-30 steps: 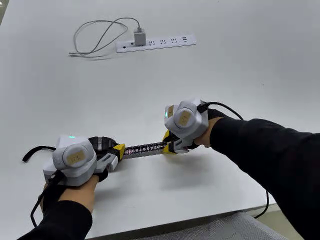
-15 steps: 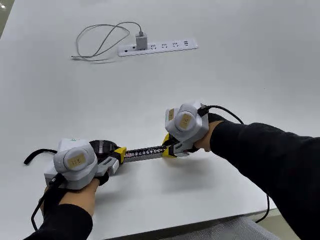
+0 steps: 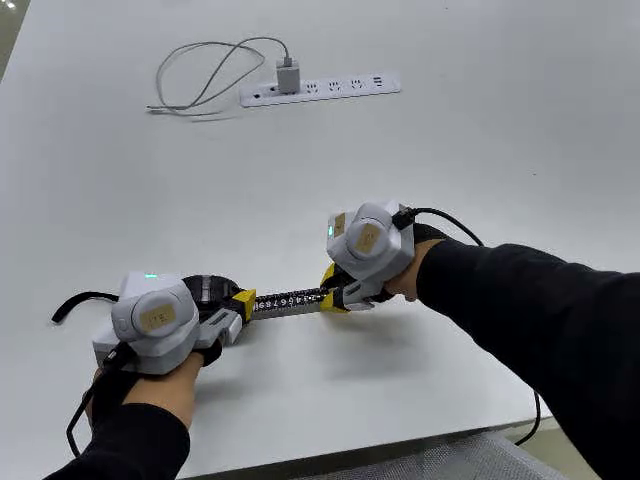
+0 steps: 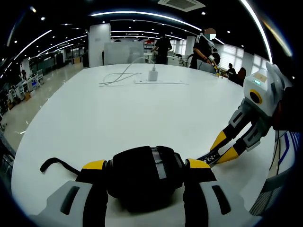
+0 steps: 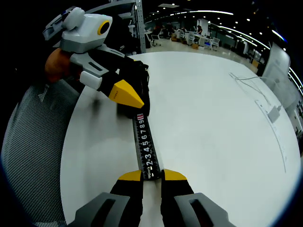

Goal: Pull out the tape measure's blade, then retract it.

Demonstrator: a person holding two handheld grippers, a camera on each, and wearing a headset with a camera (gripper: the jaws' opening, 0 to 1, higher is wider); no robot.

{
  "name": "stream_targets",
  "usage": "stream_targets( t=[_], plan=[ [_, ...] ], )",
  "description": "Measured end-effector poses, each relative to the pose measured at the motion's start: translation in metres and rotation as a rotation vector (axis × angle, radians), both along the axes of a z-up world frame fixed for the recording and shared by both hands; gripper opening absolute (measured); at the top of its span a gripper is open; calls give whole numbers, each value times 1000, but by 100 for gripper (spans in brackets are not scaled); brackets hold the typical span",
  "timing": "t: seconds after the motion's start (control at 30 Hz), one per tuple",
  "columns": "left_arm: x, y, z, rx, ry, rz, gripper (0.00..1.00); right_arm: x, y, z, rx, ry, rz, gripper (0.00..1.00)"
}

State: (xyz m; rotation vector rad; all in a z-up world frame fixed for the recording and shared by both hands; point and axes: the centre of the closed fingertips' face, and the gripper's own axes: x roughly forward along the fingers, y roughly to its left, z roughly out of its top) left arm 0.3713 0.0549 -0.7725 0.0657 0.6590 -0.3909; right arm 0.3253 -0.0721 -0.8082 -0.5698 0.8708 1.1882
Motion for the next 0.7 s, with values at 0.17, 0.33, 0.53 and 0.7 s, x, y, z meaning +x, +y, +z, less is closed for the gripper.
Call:
stream_targets(
  t=[0.17, 0.33, 0.53, 0.7],
  plan=[
    [1, 0, 0, 1, -1, 3, 60, 0, 2, 0, -2, -2, 1, 10],
    [0, 0, 0, 1, 1, 3, 60, 0, 2, 0, -6, -6, -3, 10],
    [0, 0, 1, 6, -4, 4, 61, 0, 3, 0, -8, -7, -6, 10],
    [-1, 0, 0, 9, -5, 4, 61, 1, 3, 0, -6, -6, -7, 10]
  ],
)
